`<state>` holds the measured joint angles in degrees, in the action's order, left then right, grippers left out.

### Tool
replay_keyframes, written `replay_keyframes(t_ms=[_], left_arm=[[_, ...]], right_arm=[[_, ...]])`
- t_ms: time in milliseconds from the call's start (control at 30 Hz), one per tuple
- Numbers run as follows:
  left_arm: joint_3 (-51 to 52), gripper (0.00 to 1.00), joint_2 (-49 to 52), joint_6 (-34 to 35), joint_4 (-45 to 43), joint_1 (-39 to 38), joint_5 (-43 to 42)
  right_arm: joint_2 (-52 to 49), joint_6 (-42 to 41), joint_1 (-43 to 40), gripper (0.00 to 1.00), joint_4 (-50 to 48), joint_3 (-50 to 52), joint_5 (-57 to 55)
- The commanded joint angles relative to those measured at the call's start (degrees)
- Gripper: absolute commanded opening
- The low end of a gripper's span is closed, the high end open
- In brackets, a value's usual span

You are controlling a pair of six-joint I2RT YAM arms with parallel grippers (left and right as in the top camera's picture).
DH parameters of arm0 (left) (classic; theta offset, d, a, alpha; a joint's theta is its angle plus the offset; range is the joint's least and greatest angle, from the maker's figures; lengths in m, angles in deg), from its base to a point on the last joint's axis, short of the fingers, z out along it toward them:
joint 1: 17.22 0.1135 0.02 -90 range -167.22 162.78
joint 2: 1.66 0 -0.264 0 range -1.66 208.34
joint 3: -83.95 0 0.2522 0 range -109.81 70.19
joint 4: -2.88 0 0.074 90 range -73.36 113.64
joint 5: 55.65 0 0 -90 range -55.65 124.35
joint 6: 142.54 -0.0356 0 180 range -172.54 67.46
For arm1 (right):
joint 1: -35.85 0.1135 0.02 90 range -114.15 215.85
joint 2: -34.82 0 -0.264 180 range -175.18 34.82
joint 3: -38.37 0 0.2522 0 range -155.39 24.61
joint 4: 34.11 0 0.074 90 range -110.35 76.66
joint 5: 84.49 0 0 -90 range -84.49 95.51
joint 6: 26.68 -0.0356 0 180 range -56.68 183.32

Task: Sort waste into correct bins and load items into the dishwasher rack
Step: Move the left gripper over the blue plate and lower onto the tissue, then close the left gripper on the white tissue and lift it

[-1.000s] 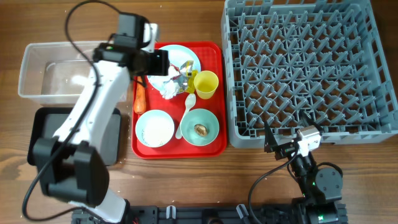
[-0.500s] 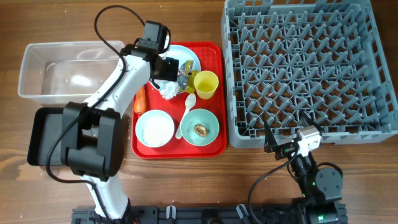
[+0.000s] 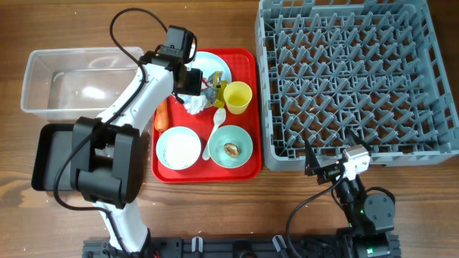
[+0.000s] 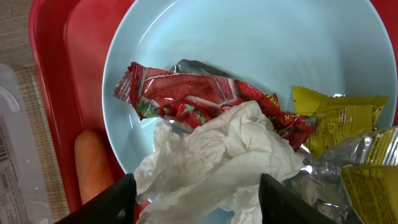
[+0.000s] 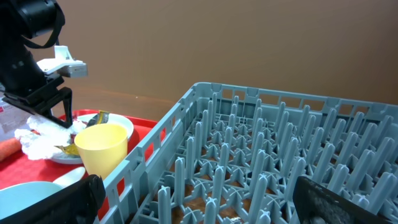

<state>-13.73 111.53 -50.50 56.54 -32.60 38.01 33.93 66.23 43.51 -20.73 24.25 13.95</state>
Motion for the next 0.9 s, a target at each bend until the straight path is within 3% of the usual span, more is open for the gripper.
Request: replay_keyframes(t_ms=[0,167,300,500,867], left_arm=[[0.7,0.65,0.9,-0.1,0.2,-0.2,0.9],[0.6,0.78,0.8,-0.2,0.5,-0.2,0.9],[-1.1,0.87,-1.8,-6.2,0.8,-0.2,0.9],[-1.3,0.94,-2.9,-9.4,2.6,-0.2,-1.8],[-0.4,0.91,-0.5,-10.9,2.4,-0.2,-3.4]], right_arm=[[0.3,0.5,-0.3,1.0,-0.2,0.1,-0.8],[0.3,0.5,-0.3,1.0,-0.2,0.1,-0.8],[0.3,0.5,-0.3,1.0,-0.2,0.1,-0.8],[0.3,0.5,-0.3,1.0,-0.2,0.1,-0.8],[0.3,0.5,-0.3,1.0,-0.2,0.1,-0.8]])
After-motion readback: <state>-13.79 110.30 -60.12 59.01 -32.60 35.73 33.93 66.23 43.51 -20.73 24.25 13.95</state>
